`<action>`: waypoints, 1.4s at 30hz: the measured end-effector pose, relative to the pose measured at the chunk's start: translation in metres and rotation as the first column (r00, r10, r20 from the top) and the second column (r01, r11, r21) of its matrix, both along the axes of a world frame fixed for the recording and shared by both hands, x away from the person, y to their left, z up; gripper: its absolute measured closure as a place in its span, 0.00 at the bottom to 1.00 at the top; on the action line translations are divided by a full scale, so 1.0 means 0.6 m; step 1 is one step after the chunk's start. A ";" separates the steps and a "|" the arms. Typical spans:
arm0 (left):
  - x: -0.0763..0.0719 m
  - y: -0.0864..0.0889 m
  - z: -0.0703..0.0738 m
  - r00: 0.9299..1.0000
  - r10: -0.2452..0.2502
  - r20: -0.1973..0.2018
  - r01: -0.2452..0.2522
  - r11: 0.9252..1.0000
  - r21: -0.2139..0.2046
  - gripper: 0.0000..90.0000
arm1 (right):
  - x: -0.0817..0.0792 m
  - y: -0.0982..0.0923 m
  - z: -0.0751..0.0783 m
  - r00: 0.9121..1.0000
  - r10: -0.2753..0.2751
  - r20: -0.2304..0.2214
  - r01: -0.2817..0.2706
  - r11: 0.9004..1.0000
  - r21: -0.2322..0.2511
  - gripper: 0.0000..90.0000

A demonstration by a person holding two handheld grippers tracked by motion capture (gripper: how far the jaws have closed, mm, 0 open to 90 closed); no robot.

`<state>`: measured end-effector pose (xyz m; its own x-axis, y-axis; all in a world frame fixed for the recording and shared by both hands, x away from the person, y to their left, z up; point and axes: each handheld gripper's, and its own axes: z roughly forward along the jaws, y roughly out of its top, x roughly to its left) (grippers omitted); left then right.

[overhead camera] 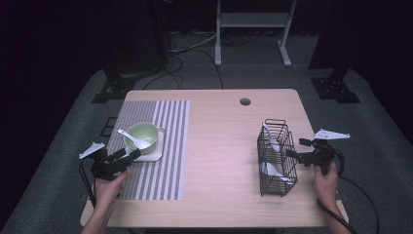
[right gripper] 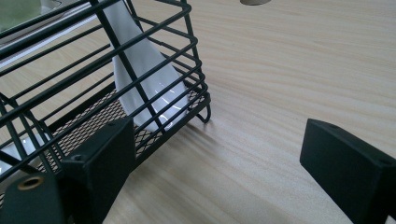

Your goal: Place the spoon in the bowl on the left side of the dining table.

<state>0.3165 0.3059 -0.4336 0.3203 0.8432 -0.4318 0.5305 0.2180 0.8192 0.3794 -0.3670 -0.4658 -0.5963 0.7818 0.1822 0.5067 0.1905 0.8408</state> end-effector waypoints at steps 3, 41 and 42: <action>-0.002 -0.010 0.000 1.000 -0.014 -0.001 0.014 1.000 0.011 0.16 | 0.000 0.000 0.000 1.000 0.001 0.000 -0.001 1.000 0.000 0.11; -0.003 -0.125 0.008 0.983 -0.183 0.006 0.182 0.981 0.064 0.11 | 0.001 0.002 -0.001 1.000 0.002 -0.002 -0.002 1.000 -0.009 0.11; -0.003 -0.129 0.008 0.982 -0.187 0.006 0.187 0.980 0.065 0.11 | 0.001 0.002 -0.001 1.000 0.001 -0.003 -0.001 1.000 -0.009 0.11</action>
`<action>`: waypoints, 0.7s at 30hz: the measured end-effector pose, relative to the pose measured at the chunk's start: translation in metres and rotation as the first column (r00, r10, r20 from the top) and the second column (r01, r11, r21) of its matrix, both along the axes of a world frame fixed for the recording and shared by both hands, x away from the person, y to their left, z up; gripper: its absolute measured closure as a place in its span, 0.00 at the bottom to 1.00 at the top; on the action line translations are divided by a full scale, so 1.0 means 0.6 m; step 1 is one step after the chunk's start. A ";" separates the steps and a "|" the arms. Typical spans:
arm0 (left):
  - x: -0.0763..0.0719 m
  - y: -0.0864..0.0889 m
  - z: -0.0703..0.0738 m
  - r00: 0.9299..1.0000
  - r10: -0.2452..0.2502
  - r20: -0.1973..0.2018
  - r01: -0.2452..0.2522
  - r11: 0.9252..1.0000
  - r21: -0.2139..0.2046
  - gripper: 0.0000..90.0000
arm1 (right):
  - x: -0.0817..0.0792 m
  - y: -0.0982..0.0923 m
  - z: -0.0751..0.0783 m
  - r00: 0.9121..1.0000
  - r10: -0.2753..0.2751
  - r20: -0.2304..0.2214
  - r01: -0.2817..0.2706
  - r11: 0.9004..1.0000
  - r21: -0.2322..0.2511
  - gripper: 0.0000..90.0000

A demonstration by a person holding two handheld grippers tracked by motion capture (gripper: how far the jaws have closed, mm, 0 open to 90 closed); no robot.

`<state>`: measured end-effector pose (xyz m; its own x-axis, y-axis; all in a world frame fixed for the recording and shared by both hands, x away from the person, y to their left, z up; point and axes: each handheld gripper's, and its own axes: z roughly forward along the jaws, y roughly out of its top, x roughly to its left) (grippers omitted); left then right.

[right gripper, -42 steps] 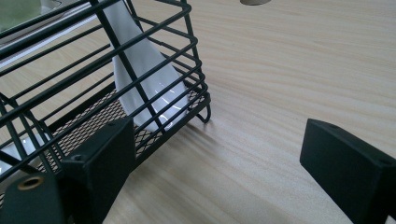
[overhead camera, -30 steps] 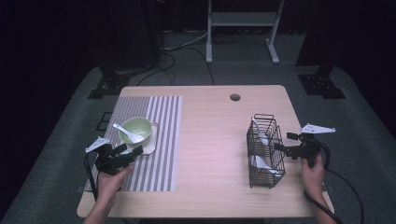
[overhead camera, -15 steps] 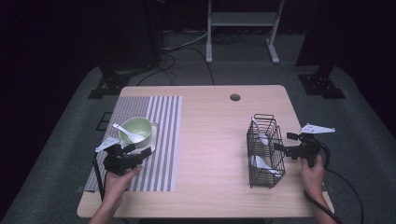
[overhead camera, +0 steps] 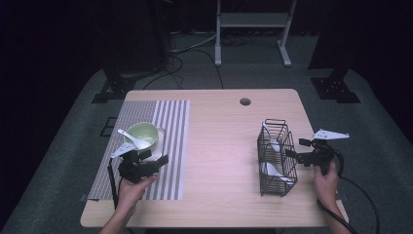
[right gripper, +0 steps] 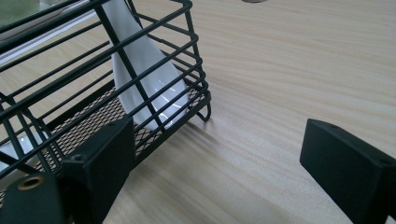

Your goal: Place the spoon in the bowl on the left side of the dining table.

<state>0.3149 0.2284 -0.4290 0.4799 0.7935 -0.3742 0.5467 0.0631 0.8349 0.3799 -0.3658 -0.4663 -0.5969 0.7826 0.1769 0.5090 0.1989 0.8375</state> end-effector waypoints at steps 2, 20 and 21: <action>0.000 -0.007 -0.001 1.000 -0.012 0.000 0.012 1.000 -0.002 0.11 | 0.000 0.000 0.000 1.000 0.001 0.000 -0.001 1.000 0.000 0.10; 0.002 -0.072 -0.015 0.995 -0.100 -0.025 0.099 0.995 -0.031 0.11 | 0.000 0.001 0.000 1.000 0.004 -0.003 -0.004 1.000 -0.001 0.11; 0.001 -0.075 -0.017 0.994 -0.104 -0.028 0.103 0.994 -0.034 0.11 | 0.000 0.001 0.000 1.000 0.004 -0.003 -0.004 1.000 -0.001 0.11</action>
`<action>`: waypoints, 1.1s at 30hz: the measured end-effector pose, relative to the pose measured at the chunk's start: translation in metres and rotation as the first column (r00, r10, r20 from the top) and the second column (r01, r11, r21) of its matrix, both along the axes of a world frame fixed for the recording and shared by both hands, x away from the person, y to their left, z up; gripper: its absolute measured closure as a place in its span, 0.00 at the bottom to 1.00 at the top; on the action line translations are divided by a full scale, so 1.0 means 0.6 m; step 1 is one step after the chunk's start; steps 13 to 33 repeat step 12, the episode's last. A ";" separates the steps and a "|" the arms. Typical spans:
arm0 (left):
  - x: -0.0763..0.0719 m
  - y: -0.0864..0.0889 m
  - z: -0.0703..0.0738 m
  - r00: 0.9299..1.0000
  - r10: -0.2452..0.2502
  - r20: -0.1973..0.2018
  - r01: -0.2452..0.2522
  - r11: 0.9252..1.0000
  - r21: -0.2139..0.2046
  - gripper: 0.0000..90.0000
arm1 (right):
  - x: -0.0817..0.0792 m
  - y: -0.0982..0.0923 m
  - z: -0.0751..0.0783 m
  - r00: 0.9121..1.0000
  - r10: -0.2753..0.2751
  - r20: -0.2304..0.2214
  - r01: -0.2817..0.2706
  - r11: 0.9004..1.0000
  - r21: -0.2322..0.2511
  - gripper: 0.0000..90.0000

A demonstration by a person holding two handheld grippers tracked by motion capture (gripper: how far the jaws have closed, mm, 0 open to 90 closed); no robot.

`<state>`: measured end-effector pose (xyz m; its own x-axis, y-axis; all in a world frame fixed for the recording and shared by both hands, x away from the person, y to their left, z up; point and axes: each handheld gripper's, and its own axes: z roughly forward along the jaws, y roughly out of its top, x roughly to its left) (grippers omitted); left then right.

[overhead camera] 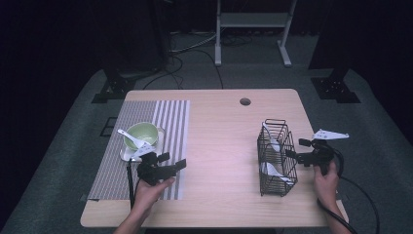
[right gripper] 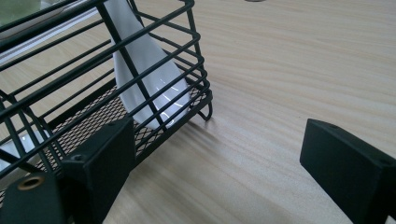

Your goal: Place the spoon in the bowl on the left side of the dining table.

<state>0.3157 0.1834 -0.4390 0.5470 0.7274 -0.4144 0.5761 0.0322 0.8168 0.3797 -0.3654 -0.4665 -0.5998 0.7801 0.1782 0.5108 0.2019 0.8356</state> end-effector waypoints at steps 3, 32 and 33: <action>-0.001 -0.008 -0.004 1.000 -0.013 -0.010 0.013 1.000 -0.004 0.11 | 0.000 0.000 0.000 1.000 0.001 -0.001 -0.001 1.000 -0.002 0.10; -0.008 -0.024 -0.014 0.999 -0.039 -0.033 0.037 0.998 -0.049 0.10 | 0.000 0.000 0.000 1.000 0.001 0.000 -0.001 1.000 -0.002 0.11; -0.008 -0.024 -0.014 0.999 -0.039 -0.033 0.037 0.998 -0.049 0.10 | 0.000 0.000 0.000 1.000 0.001 0.000 -0.001 1.000 -0.002 0.11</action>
